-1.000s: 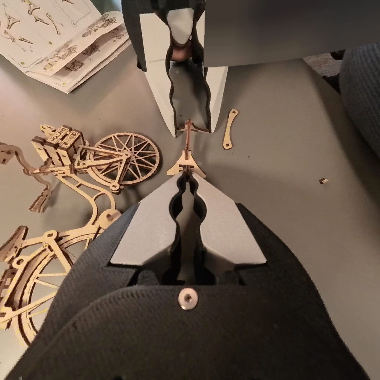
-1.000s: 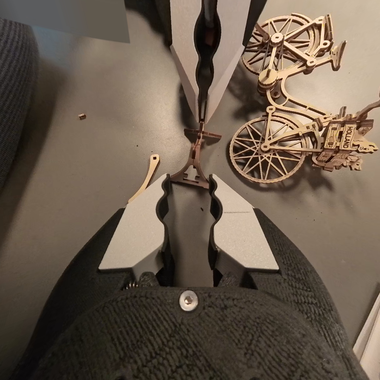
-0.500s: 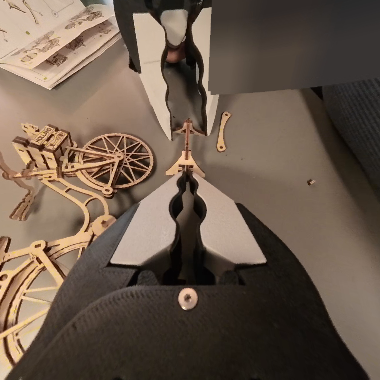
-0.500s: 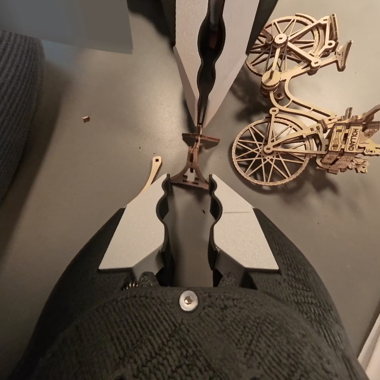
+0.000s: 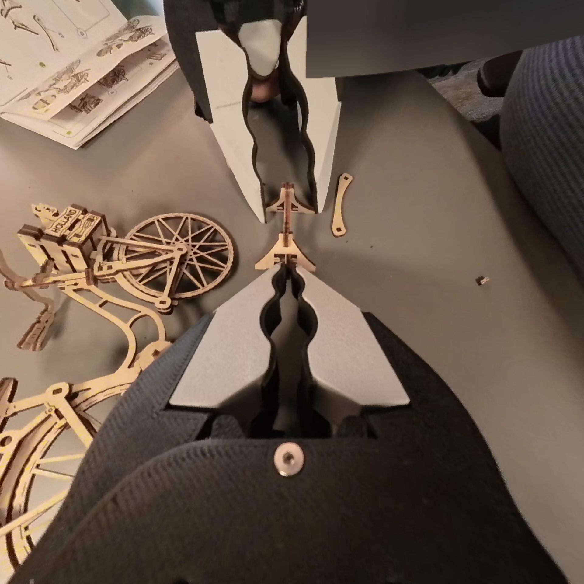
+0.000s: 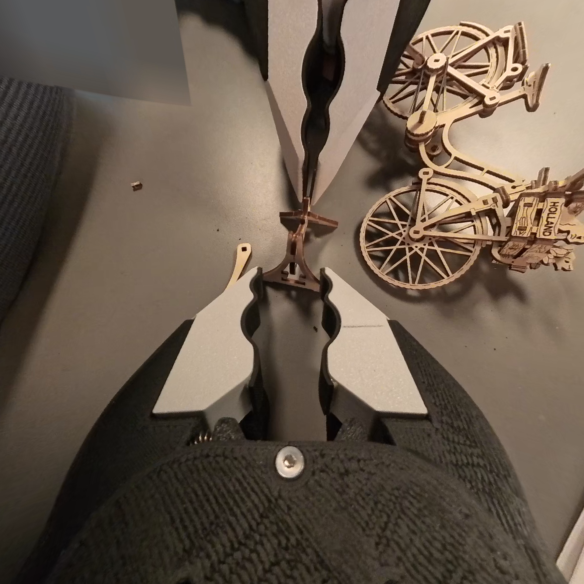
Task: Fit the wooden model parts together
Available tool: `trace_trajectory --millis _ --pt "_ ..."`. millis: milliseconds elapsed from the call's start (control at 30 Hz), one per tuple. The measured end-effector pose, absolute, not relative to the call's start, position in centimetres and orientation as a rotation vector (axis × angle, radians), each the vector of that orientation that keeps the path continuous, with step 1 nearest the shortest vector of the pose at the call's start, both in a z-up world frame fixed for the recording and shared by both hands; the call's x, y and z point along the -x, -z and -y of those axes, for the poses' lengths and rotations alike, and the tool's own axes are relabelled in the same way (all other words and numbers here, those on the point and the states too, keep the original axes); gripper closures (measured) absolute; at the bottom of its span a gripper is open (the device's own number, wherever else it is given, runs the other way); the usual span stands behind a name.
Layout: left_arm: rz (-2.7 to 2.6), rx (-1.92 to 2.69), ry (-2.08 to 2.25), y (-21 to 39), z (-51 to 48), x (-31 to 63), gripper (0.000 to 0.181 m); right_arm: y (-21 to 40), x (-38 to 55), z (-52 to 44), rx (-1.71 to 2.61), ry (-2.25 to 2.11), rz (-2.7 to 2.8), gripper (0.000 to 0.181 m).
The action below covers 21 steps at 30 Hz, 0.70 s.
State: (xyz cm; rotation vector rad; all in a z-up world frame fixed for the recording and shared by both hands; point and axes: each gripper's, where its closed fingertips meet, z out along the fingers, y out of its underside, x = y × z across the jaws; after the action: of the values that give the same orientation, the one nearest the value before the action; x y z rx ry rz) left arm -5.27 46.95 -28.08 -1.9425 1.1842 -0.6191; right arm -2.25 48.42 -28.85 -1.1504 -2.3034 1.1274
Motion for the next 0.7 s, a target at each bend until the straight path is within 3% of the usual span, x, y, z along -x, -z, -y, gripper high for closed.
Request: trace_trajectory --millis 533,700 --pt "-1.216 1.908 0.556 28.13 -46.96 4.84 0.179 28.83 2.08 -48.23 1.137 -1.136 2.316 0.149" --pt "-1.282 1.928 0.525 28.95 -46.4 4.58 0.158 28.83 2.02 -48.33 1.139 -1.133 2.313 0.149"
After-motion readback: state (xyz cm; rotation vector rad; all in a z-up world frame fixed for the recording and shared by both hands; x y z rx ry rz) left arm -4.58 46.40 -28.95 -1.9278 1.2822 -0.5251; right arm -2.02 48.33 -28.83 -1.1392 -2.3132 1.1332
